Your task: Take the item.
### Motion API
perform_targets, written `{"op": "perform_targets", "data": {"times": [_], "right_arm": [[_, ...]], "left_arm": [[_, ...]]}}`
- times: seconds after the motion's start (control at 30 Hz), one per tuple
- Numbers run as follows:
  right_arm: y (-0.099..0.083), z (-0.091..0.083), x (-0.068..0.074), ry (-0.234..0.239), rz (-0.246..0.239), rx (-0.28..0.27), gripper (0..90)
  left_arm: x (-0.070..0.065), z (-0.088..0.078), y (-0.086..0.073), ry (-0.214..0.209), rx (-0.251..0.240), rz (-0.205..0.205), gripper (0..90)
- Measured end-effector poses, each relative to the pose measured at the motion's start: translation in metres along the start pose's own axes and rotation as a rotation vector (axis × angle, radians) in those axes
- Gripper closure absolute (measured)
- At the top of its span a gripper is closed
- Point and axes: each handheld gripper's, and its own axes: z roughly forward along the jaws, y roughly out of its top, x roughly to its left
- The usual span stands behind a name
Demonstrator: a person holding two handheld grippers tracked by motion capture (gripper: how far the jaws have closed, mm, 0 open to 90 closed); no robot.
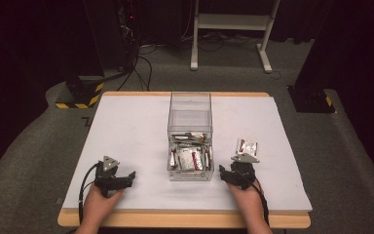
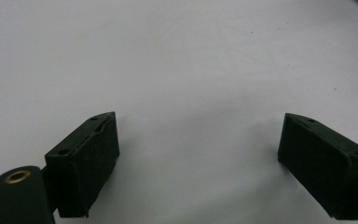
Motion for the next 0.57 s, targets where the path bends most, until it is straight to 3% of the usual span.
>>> {"op": "perform_targets", "data": {"times": [0.1, 0.57], "right_arm": [[-0.0003, -0.0004, 0.0027, -0.024, -0.019, -0.003, 27.6], [0.0002, 0.0006, 0.0005, -0.013, -0.001, 0.005, 26.5]], "left_arm": [[-0.0001, 0.0000, 0.0000, 0.001, -0.001, 0.000, 12.5], [-0.0012, 0.0006, -0.0004, 0.002, -0.010, -0.012, 12.5]]}}
